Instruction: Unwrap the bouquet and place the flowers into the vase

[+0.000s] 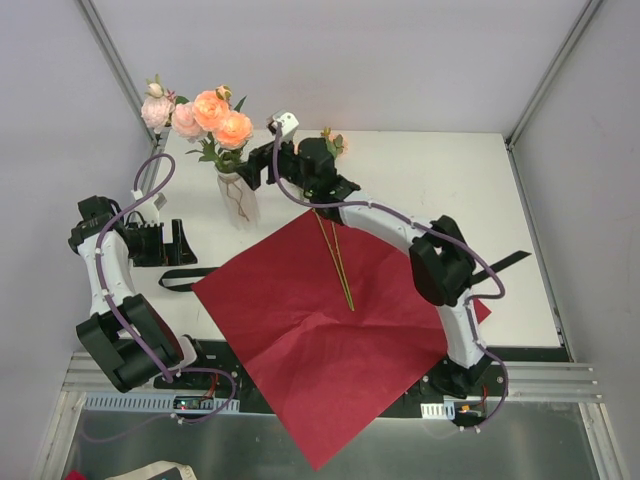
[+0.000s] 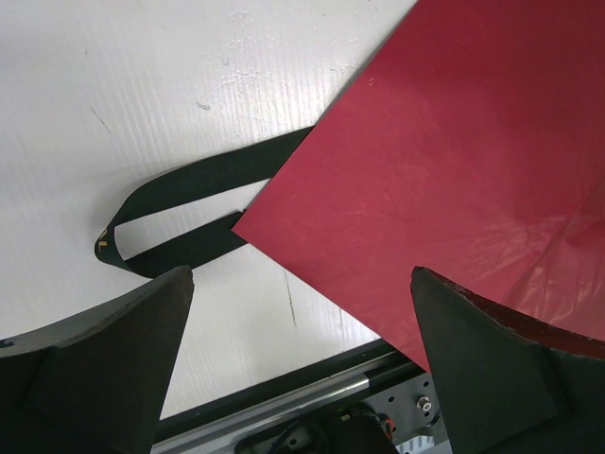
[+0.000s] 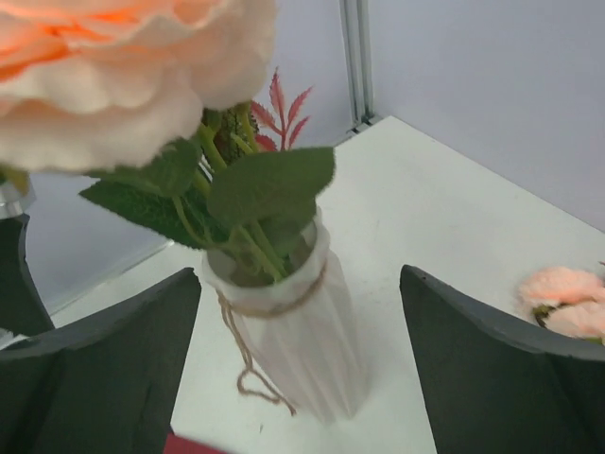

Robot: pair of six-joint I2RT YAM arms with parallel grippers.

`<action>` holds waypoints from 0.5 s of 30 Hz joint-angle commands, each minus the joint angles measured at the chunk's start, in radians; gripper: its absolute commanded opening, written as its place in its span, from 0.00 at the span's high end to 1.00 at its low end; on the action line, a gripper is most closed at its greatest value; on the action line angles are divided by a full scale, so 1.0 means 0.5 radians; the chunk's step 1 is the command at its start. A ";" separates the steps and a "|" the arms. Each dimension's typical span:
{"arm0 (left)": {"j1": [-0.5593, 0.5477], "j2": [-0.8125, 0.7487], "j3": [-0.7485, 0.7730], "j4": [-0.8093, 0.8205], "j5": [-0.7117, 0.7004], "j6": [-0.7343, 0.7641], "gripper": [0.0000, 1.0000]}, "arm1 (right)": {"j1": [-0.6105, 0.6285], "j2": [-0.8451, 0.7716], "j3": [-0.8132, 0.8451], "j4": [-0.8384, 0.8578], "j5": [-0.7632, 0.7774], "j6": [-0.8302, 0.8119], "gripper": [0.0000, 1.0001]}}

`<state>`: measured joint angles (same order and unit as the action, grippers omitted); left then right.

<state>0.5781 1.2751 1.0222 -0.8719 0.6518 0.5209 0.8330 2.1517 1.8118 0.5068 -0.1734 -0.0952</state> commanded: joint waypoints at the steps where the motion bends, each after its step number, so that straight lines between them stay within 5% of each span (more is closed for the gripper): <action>1: 0.019 -0.025 0.039 -0.036 0.059 0.032 0.01 | -0.067 -0.459 -0.147 -0.154 -0.110 -0.043 0.04; 5: 0.022 -0.022 0.042 -0.039 0.053 0.029 0.01 | -0.138 -0.729 -0.384 -0.494 -0.016 -0.110 0.03; 8: 0.025 -0.016 0.048 -0.036 0.059 0.032 0.01 | -0.212 -0.787 -0.390 -1.125 0.199 0.048 0.03; 10: 0.025 -0.019 0.057 -0.039 0.059 0.029 0.01 | -0.322 -0.769 -0.341 -1.451 0.313 0.233 0.03; 13: 0.025 -0.013 0.073 -0.039 0.059 0.020 0.01 | -0.478 -0.641 -0.463 -1.483 0.135 0.246 0.03; 15: 0.025 -0.001 0.082 -0.039 0.056 0.008 0.01 | -0.409 -0.533 -0.357 -1.746 0.340 0.130 0.03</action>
<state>0.5781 1.2751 1.0245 -0.8722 0.6518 0.5201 0.6342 1.7832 1.6207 -0.0784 -0.1032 -0.0311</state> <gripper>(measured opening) 0.992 0.968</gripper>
